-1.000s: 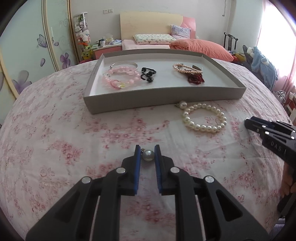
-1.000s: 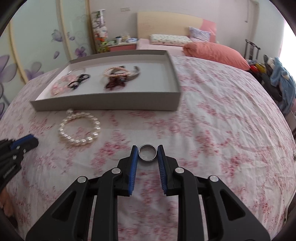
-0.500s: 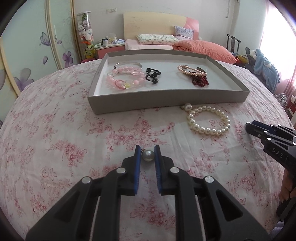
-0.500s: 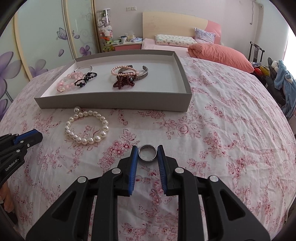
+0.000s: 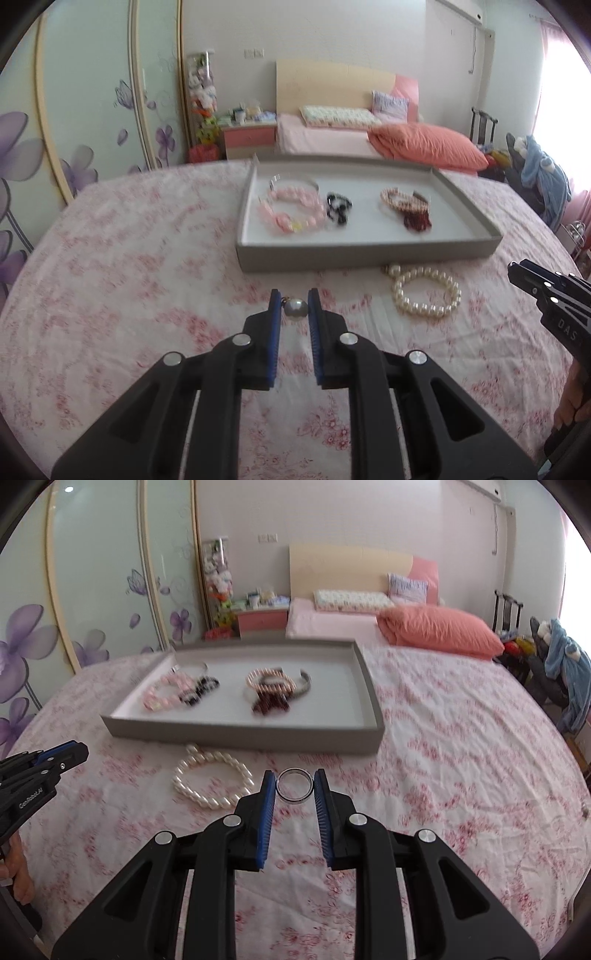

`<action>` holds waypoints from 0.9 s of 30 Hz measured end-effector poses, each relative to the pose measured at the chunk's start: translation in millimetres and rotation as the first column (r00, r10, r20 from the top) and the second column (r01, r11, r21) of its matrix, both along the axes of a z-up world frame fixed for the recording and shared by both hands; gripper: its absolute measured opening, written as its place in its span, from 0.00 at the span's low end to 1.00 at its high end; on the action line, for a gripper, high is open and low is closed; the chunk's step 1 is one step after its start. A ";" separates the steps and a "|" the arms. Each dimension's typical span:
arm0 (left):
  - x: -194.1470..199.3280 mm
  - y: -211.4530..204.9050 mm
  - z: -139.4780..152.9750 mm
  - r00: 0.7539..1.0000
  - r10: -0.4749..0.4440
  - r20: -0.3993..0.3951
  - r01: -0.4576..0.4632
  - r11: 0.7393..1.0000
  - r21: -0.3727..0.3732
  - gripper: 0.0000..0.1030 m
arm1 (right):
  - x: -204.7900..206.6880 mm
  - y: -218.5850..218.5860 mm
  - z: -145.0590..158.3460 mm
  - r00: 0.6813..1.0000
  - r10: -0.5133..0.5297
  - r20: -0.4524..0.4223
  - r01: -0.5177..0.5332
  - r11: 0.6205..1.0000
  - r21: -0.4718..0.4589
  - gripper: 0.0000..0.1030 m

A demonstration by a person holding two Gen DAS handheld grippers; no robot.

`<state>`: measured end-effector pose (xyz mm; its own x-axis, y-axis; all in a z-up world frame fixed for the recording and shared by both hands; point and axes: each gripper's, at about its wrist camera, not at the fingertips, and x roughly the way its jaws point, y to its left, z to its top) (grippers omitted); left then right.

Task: Organize jewelry
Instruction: 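Carry the ring and pearl earring into the tray and open both tools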

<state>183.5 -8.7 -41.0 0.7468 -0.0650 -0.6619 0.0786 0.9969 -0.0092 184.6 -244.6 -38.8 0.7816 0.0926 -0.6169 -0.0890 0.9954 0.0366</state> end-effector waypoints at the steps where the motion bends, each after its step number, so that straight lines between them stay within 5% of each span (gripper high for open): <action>1: -2.3 -0.5 3.8 1.000 0.004 0.018 -0.004 1.000 0.005 0.15 | -1.4 1.4 3.5 1.000 0.002 0.016 -0.002 1.000 -0.002 0.22; 17: -23.4 -13.7 38.8 0.981 0.007 0.196 -0.015 0.999 0.040 0.15 | -32.1 18.0 52.4 0.960 0.013 0.278 -0.005 1.000 -0.029 0.22; 27: -28.4 -18.3 52.1 0.966 -0.005 0.257 -0.005 0.999 0.038 0.15 | -36.5 19.0 65.5 0.935 0.000 0.354 0.008 1.000 -0.024 0.22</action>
<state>155.1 -27.0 11.1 0.8923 -0.0437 -0.4494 0.0737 0.9960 0.0495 148.0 -225.5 26.6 0.9500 0.0774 -0.3026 -0.0878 0.9959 -0.0208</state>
